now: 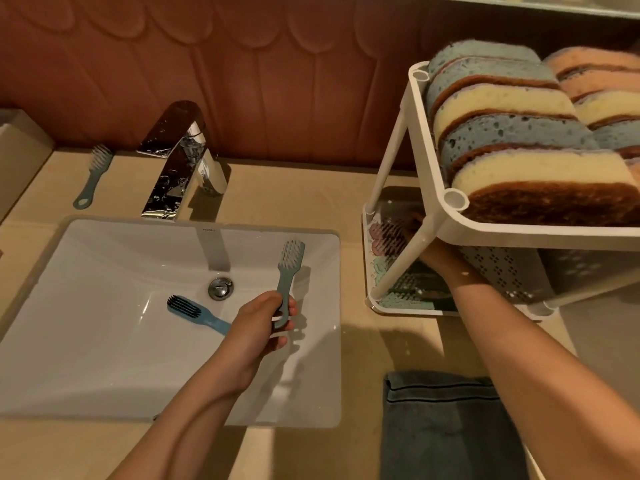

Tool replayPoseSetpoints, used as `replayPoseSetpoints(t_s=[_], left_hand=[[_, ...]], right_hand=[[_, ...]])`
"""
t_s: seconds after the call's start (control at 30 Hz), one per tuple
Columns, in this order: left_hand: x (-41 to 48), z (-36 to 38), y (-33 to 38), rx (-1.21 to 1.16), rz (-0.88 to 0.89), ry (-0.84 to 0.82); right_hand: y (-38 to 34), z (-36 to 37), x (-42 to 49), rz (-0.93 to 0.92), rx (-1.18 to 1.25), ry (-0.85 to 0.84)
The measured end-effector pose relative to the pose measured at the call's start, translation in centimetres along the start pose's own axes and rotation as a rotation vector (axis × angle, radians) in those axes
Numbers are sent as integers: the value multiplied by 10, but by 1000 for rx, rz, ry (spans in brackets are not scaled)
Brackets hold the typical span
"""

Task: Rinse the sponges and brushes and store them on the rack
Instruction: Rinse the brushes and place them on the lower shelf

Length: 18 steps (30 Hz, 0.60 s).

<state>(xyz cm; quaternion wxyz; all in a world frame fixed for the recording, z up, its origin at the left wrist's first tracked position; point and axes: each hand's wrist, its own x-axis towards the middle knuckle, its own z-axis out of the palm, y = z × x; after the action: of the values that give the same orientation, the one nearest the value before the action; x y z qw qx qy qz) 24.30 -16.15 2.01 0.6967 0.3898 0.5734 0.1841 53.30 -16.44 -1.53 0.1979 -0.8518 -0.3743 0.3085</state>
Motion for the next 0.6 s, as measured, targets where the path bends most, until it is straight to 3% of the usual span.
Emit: replayPoseSetpoints(t_s=[0.17, 0.4, 0.6], left_hand=[[-5, 2, -4, 109, 29, -49], [-14, -4, -17, 371, 149, -262], [-19, 9, -25, 590, 327, -559]], right_hand=[[1, 3, -36, -197, 211, 309], [-3, 18, -138, -128, 546, 133], [-16, 48, -178, -134, 805, -6]])
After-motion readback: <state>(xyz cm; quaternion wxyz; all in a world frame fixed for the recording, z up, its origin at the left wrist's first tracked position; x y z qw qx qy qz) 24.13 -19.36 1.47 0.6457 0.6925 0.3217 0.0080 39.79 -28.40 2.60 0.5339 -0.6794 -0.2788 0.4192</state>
